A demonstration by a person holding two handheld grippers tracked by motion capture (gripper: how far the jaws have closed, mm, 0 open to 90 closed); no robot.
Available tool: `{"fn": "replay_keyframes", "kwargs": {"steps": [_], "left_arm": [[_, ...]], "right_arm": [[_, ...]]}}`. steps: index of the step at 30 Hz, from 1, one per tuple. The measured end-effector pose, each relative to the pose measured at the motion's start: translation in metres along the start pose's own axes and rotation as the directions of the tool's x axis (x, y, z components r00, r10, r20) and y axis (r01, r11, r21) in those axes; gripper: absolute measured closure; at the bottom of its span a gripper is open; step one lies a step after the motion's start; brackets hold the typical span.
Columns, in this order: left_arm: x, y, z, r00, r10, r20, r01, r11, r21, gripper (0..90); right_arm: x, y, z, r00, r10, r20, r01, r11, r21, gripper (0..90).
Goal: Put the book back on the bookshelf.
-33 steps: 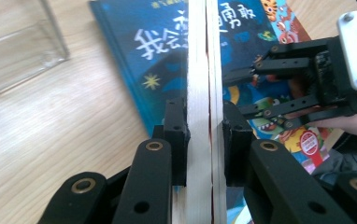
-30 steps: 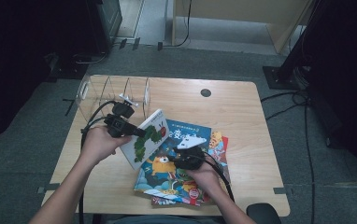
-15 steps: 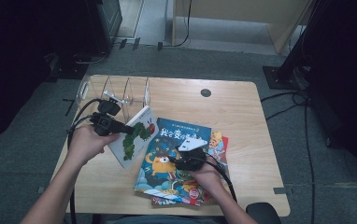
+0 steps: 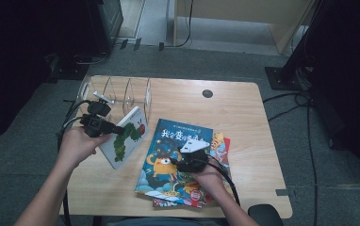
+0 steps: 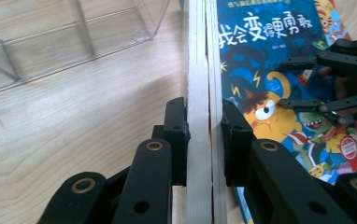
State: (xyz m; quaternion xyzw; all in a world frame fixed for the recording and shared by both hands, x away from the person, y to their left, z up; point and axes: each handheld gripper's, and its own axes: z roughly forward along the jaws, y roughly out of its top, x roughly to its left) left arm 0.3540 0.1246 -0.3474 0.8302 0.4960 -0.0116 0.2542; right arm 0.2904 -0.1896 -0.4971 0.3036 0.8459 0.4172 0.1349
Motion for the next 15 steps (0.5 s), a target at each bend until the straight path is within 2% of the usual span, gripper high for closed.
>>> {"fn": "replay_keyframes", "kwargs": {"steps": [7, 11, 15], "left_arm": [[0.008, -0.004, 0.002, 0.9987, -0.047, -0.017, 0.047, 0.9989, 0.0, 77.4], [0.013, -0.002, 0.007, 0.9957, -0.085, -0.037, 0.085, 0.9964, 0.0, 77.4], [0.017, 0.002, 0.011, 0.9927, -0.114, -0.039, 0.114, 0.9935, -0.002, 77.5]], "right_arm": [[0.0, 0.0, 0.0, 1.0, -0.001, 0.006, 0.001, 1.0, 0.0, 43.8], [0.0, 0.0, 0.0, 1.0, 0.0, 0.006, 0.0, 1.0, 0.0, 43.7], [0.0, 0.0, 0.0, 1.0, 0.0, 0.006, 0.0, 1.0, 0.0, 43.8]]}}
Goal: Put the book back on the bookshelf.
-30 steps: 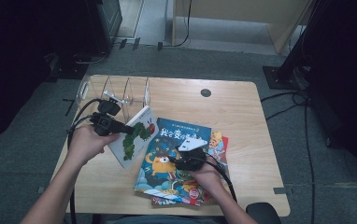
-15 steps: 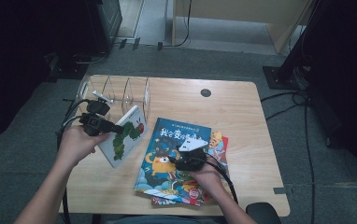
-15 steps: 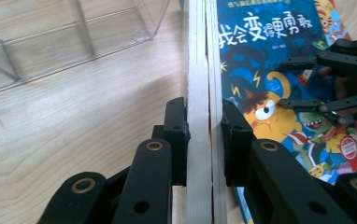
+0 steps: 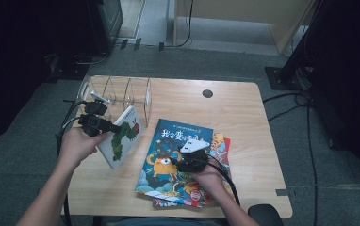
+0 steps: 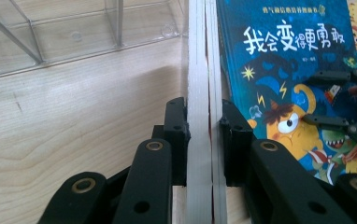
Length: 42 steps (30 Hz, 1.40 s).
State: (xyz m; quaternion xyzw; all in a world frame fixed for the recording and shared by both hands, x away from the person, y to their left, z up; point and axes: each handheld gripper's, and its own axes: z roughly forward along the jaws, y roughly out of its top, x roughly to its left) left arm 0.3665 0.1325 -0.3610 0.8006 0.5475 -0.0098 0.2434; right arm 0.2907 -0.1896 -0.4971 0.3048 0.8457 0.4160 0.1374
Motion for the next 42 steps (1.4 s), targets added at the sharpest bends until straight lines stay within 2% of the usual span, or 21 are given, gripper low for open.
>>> {"fn": "replay_keyframes", "kwargs": {"steps": [6, 10, 14, 22, 25, 29, 32, 35, 38, 42], "left_arm": [[0.0, 0.009, 0.006, 0.9999, -0.017, -0.002, 0.017, 0.9998, -0.01, 77.6], [0.002, 0.015, 0.009, 0.9992, -0.035, -0.018, 0.034, 0.9992, -0.019, 77.5], [0.003, 0.022, 0.01, 0.9981, -0.061, -0.009, 0.06, 0.9978, -0.027, 77.5], [0.001, 0.038, 0.014, 0.9969, -0.069, -0.038, 0.068, 0.9973, -0.027, 77.5], [-0.001, 0.045, 0.017, 0.9932, -0.099, -0.062, 0.097, 0.9946, -0.036, 77.5], [-0.003, 0.051, 0.02, 0.99, -0.127, -0.062, 0.124, 0.9912, -0.047, 77.5], [-0.006, 0.056, 0.024, 0.987, -0.132, -0.092, 0.129, 0.9907, -0.042, 77.5], [-0.005, 0.06, 0.028, 0.984, -0.153, -0.092, 0.148, 0.9875, -0.054, 77.5], [-0.008, 0.063, 0.03, 0.9833, -0.148, -0.105, 0.142, 0.9878, -0.064, 77.5], [-0.009, 0.069, 0.035, 0.9813, -0.163, -0.102, 0.157, 0.9856, -0.062, 77.5]], "right_arm": [[0.0, 0.0, 0.0, 1.0, 0.001, -0.001, -0.001, 1.0, 0.001, 43.8], [0.0, 0.0, 0.0, 1.0, 0.002, -0.001, -0.002, 1.0, 0.001, 43.7], [0.0, 0.0, 0.0, 1.0, 0.001, -0.001, -0.001, 1.0, 0.001, 43.7], [0.0, 0.0, 0.0, 1.0, 0.003, -0.001, -0.003, 1.0, 0.003, 43.7], [0.0, 0.0, 0.0, 1.0, 0.003, -0.001, -0.003, 1.0, 0.003, 43.8], [0.0, 0.0, 0.0, 1.0, 0.001, -0.001, -0.001, 1.0, 0.003, 43.7], [0.0, 0.0, 0.0, 1.0, 0.001, -0.001, -0.001, 1.0, 0.003, 43.7], [0.0, 0.0, 0.0, 1.0, 0.001, -0.001, -0.001, 1.0, 0.003, 43.7], [0.0, 0.0, 0.0, 1.0, 0.002, -0.002, -0.002, 1.0, 0.003, 43.8], [0.0, 0.0, 0.0, 1.0, 0.003, -0.002, -0.003, 1.0, 0.003, 43.8]]}}
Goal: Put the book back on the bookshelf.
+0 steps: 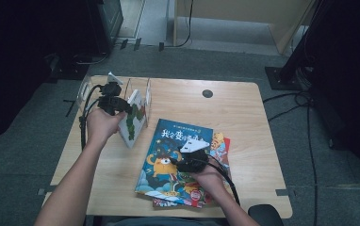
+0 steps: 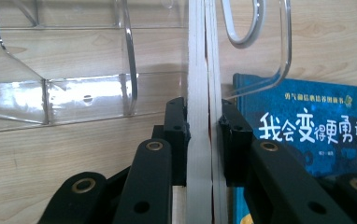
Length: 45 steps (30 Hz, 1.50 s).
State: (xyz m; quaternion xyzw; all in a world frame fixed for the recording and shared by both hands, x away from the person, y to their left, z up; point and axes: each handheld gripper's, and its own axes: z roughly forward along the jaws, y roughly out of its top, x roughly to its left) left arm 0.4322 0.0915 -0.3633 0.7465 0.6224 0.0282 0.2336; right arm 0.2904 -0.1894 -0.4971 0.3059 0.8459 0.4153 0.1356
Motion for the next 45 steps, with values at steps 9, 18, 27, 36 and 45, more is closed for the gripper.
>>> {"fn": "replay_keyframes", "kwargs": {"steps": [9, 18, 27, 36, 45], "left_arm": [[-0.004, 0.014, 0.004, 0.9998, -0.018, -0.006, 0.018, 0.9996, -0.022, 77.4], [-0.008, 0.023, 0.012, 0.9995, -0.011, -0.03, 0.01, 0.9992, -0.04, 77.4], [-0.007, 0.031, 0.02, 0.9992, -0.028, -0.03, 0.026, 0.9983, -0.051, 77.3], [-0.005, 0.035, 0.029, 0.9988, -0.041, -0.027, 0.039, 0.9978, -0.054, 77.3], [-0.006, 0.034, 0.034, 0.9986, -0.044, -0.028, 0.042, 0.997, -0.065, 77.1]], "right_arm": [[-0.001, 0.001, 0.0, 1.0, -0.001, 0.001, 0.001, 1.0, 0.0, 44.8], [-0.001, 0.001, 0.0, 1.0, -0.001, 0.0, 0.001, 1.0, -0.001, 44.8], [-0.001, 0.0, 0.0, 1.0, 0.003, 0.004, -0.003, 1.0, -0.001, 45.7], [-0.001, 0.0, 0.0, 1.0, 0.002, 0.005, -0.002, 1.0, 0.0, 45.9], [-0.001, 0.0, 0.0, 1.0, 0.002, 0.005, -0.002, 1.0, 0.0, 45.9]]}}
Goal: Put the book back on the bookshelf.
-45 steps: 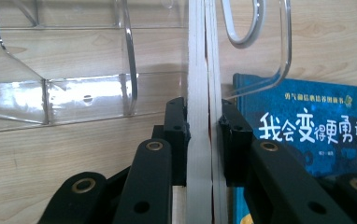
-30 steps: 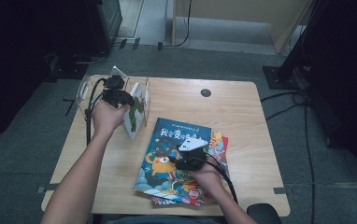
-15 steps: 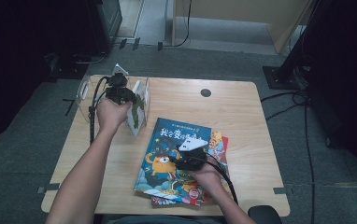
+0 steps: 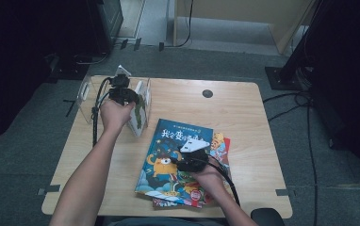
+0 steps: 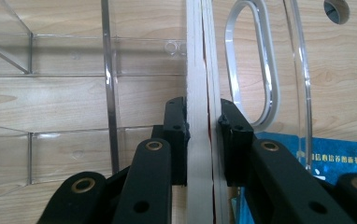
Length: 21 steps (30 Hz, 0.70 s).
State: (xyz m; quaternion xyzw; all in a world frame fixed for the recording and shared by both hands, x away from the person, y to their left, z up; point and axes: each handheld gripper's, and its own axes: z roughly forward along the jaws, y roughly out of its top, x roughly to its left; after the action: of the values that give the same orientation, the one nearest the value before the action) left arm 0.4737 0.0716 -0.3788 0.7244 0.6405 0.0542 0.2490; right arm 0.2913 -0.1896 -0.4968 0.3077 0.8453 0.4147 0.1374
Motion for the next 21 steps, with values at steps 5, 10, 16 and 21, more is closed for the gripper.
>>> {"fn": "replay_keyframes", "kwargs": {"steps": [5, 10, 16, 21], "left_arm": [[0.0017, -0.002, 0.0013, 1.0, 0.001, 0.009, -0.001, 1.0, 0.008, 76.6], [0.002, -0.0027, 0.0023, 0.9999, 0.006, 0.015, -0.006, 0.9995, 0.03, 75.8], [0.0023, -0.0033, 0.0031, 0.9998, 0.016, 0.01, -0.017, 0.9984, 0.054, 75.8], [0.0014, -0.0024, -0.0021, 0.9997, 0.018, 0.016, -0.018, 0.9988, 0.046, 75.6]], "right_arm": [[-0.0001, 0.0, 0.0, 1.0, -0.001, 0.0, 0.001, 1.0, 0.0, 46.0], [0.0, 0.0, 0.0, 1.0, -0.001, 0.0, 0.001, 1.0, 0.0, 46.0], [0.0, 0.0, 0.0, 1.0, -0.001, 0.0, 0.001, 1.0, 0.0, 46.0], [0.0, 0.0, 0.0001, 1.0, 0.0, -0.001, 0.0, 1.0, -0.001, 46.0]]}}
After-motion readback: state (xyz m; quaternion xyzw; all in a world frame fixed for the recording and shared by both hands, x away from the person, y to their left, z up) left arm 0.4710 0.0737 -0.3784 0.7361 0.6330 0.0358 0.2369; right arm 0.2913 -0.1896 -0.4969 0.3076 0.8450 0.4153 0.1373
